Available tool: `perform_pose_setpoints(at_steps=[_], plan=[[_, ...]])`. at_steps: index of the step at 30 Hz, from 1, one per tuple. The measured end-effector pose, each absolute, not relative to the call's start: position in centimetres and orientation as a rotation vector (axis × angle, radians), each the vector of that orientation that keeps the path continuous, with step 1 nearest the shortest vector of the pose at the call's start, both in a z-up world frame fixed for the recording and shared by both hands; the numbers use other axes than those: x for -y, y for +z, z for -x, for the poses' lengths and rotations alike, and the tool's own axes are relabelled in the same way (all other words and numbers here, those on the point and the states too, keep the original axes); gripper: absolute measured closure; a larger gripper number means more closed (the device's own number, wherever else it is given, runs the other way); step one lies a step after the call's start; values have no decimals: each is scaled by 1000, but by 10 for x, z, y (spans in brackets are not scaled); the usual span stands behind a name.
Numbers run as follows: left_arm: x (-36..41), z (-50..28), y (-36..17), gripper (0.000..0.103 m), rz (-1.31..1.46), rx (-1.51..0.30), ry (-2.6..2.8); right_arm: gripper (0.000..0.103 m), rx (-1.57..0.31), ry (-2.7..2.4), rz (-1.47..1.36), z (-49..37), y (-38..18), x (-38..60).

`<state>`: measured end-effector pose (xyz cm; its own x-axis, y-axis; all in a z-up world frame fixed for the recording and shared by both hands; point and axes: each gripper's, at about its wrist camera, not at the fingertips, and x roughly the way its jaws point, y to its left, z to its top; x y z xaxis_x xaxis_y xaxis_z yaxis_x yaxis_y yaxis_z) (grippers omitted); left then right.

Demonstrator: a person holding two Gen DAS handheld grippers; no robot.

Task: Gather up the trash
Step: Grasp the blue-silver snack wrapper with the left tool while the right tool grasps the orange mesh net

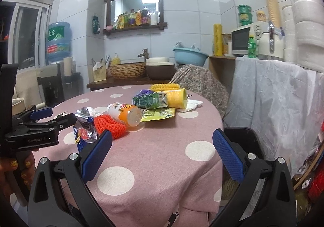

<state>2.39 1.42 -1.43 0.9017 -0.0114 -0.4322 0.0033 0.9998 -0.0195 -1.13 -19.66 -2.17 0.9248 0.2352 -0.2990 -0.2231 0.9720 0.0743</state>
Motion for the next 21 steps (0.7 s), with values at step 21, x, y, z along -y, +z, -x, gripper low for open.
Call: perform_pose_setpoints(at_steps=[21], plan=[[-73, -101, -49, 39, 163, -766, -29, 5, -529, 451, 45, -68, -45, 146]])
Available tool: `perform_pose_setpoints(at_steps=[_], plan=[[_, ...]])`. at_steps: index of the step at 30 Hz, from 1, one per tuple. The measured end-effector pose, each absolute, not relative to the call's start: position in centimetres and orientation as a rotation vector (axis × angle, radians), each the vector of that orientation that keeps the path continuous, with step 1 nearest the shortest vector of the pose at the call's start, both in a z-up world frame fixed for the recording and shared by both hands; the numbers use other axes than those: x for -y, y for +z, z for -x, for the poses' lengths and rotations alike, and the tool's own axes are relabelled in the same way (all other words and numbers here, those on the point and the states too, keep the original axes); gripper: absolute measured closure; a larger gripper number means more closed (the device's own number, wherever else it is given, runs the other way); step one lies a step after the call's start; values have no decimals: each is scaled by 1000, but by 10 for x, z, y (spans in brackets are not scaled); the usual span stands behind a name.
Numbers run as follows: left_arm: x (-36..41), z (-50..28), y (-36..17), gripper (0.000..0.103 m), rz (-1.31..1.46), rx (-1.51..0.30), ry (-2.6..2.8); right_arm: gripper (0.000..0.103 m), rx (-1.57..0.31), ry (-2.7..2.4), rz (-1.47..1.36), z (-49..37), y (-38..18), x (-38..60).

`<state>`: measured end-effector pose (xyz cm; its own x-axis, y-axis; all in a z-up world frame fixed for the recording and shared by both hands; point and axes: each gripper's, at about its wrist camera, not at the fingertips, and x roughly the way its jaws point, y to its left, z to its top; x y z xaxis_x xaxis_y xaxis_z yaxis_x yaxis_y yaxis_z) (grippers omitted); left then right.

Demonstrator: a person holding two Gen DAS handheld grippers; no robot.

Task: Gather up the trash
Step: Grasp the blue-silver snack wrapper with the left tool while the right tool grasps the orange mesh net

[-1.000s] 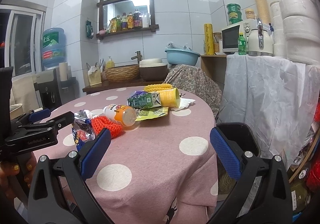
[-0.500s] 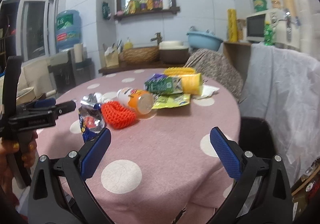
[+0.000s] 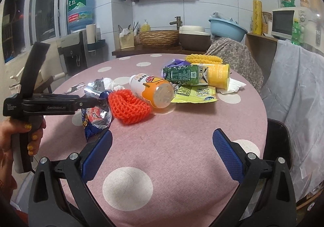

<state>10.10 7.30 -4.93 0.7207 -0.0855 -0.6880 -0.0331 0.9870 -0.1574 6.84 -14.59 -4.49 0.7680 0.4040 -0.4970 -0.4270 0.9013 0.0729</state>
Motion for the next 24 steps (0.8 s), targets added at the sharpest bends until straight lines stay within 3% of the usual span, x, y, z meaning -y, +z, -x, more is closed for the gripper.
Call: perform_pose_setpoints(at_steps=[6, 9, 18, 24], plan=[[-80, -109, -62, 76, 241, -823, -64, 5, -539, 477, 56, -75, -44, 140], [-85, -107, -63, 87, 275, -817, -67, 5, -537, 518, 95, -82, -43, 128], [-111, -85, -54, 93, 318, -756, -16, 5, -569, 694, 262, -110, -43, 62], [-124, -74, -51, 93, 334, -732, 1, 22, -584, 716, 364, -127, -47, 27]])
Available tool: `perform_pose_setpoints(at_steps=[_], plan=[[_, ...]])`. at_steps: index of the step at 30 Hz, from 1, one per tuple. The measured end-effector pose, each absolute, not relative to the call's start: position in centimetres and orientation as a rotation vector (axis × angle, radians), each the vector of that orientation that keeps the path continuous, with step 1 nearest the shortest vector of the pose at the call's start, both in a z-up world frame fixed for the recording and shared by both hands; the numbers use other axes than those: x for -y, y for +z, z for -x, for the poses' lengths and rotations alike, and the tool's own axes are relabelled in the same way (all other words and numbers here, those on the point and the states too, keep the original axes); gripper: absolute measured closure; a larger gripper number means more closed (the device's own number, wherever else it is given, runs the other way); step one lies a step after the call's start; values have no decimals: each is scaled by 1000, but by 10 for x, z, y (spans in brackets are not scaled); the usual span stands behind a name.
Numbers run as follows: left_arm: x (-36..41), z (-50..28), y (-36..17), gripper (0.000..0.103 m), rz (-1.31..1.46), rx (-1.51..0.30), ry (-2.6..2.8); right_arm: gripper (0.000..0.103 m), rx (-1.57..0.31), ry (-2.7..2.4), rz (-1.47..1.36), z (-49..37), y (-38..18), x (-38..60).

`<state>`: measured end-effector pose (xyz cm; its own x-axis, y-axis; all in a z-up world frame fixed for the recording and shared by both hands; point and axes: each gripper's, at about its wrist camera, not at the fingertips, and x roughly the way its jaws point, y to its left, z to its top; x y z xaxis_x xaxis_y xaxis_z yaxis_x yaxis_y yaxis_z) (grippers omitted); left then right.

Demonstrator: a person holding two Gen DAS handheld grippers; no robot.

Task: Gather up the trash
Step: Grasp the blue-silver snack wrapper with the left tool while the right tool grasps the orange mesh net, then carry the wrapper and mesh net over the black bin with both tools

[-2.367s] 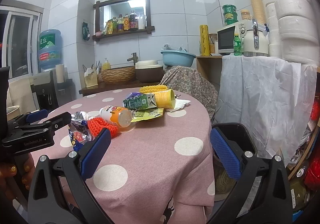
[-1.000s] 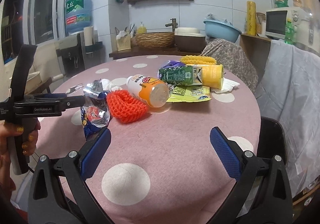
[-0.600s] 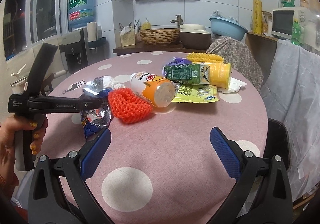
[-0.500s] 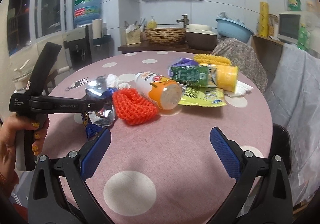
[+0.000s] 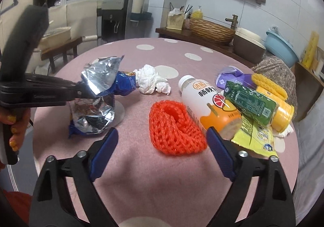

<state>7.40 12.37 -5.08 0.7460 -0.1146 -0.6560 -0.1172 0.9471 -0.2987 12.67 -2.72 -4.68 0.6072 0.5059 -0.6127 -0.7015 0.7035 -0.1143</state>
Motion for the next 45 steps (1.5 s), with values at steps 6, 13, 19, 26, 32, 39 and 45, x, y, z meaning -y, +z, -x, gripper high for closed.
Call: perform_pose_setpoints(at_steps=[6, 13, 19, 26, 32, 39, 45], plan=[[-124, -71, -52, 93, 347, -724, -15, 37, -586, 672, 417, -139, -52, 15], [-121, -72, -53, 93, 345, -722, -36, 72, -622, 628, 466, -147, -66, 8], [-118, -69, -51, 93, 334, -712, -47, 85, -610, 645, 399, -137, -62, 21], [-92, -63, -34, 93, 291, -678, -123, 85, -619, 705, 191, -123, -49, 61], [-49, -79, -16, 93, 215, -662, -255, 85, -581, 658, 8, -109, -33, 122], [33, -125, 7, 93, 86, -650, -491, 85, -544, 460, -52, -107, -28, 205], [120, -172, 20, 93, -14, -664, -661, 85, -549, 235, -112, -125, -38, 289]])
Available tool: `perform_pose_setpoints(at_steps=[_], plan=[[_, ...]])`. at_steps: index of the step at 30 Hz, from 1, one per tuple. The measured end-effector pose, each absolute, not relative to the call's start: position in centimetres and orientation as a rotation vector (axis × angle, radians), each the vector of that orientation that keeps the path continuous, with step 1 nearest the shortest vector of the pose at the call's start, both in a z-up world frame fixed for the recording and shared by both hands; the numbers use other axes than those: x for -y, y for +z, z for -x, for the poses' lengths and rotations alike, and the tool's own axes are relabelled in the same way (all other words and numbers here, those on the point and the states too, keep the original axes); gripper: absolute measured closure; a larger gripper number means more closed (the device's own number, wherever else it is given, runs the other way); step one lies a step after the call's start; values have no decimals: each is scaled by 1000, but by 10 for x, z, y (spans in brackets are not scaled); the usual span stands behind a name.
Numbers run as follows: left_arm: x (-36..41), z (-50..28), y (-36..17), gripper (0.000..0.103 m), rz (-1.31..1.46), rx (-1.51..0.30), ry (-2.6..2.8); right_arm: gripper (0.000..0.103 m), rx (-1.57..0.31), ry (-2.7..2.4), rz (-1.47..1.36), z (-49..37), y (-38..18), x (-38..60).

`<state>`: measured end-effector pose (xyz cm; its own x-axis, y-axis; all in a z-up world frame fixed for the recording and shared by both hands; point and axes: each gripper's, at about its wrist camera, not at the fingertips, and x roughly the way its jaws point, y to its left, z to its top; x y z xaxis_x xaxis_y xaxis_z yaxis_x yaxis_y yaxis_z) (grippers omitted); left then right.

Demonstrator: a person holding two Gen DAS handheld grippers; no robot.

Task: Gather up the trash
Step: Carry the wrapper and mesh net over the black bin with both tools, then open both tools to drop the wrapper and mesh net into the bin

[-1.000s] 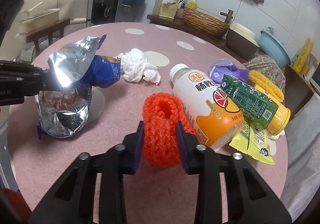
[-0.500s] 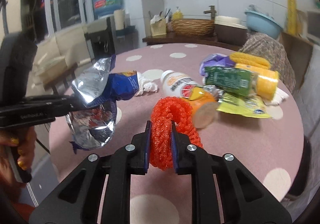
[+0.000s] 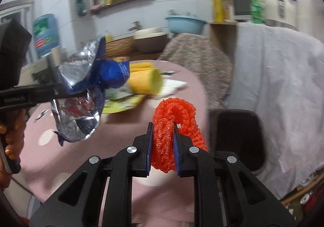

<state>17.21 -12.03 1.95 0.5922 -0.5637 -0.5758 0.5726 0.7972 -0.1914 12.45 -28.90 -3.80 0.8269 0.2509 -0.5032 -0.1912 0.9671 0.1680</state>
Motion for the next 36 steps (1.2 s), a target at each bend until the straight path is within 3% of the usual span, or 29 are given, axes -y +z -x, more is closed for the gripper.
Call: perform_pose_setpoints(at_steps=[11, 23, 26, 33, 35, 36], plan=[[259, -270, 3, 93, -90, -779, -717, 85, -663, 15, -262, -184, -104, 385], [360, -346, -90, 93, -167, -1031, -610, 84, -804, -67, -430, -242, -201, 431], [375, -356, -108, 93, -189, -1061, -597, 78, -811, -70, -435, -246, -211, 432], [399, -373, -132, 93, -208, -1105, -573, 43, -810, -76, -397, -245, -224, 437], [402, -376, -134, 88, -213, -1101, -567, 41, -802, -89, -385, -241, -224, 437], [403, -377, -135, 77, -213, -1105, -566, 39, -801, -90, -382, -240, -224, 436]])
